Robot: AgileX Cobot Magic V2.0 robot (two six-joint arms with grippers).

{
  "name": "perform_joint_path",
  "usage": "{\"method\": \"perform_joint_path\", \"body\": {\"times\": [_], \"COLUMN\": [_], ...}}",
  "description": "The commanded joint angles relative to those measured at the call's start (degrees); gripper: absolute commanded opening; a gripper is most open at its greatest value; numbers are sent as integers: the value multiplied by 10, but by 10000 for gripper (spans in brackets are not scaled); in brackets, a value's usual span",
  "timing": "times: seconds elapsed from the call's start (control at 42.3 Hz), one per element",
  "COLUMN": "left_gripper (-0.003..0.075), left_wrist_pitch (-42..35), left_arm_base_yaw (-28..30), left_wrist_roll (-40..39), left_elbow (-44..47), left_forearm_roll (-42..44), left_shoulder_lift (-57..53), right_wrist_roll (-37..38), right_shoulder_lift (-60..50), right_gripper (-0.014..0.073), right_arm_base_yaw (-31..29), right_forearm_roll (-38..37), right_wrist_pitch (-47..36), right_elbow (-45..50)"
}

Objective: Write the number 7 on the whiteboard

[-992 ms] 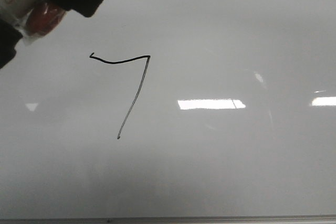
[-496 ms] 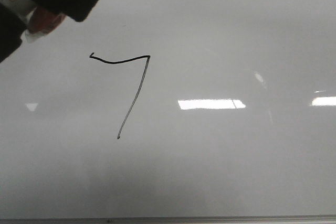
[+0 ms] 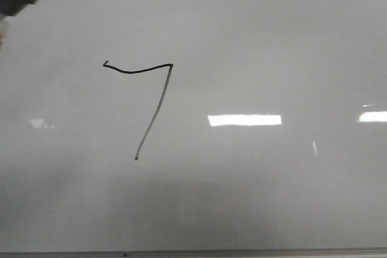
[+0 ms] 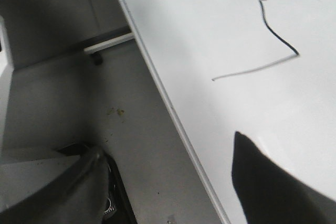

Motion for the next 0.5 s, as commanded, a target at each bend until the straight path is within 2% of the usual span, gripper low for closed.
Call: {"method": "perform_joint_path", "body": {"times": [0.0, 0.047, 0.142, 0.331, 0.472], "left_gripper": [-20, -20, -20, -20, -20], "left_wrist_pitch": [-68, -102, -176, -281, -332], "left_arm_base_yaw": [101, 165, 245, 270, 268], "left_wrist_roll": [-55, -57, -57, -57, -57], "left_elbow": [-16, -12, 11, 72, 91], "left_forearm_roll": [-3, -27, -83, -87, -88], "left_shoulder_lift": [-4, -4, -4, -3, 27], "right_wrist_roll": [40, 75, 113, 116, 116], "right_shoulder_lift": [-93, -141, -240, -350, -399], "right_gripper": [432, 352, 194, -74, -68], "right_arm_base_yaw": [-51, -76, -107, -114, -113], "right_forearm_roll": [16, 16, 16, 16, 16], "right_wrist_pitch": [-93, -134, -203, -246, -272], "right_elbow": [78, 133, 236, 344, 381]}}
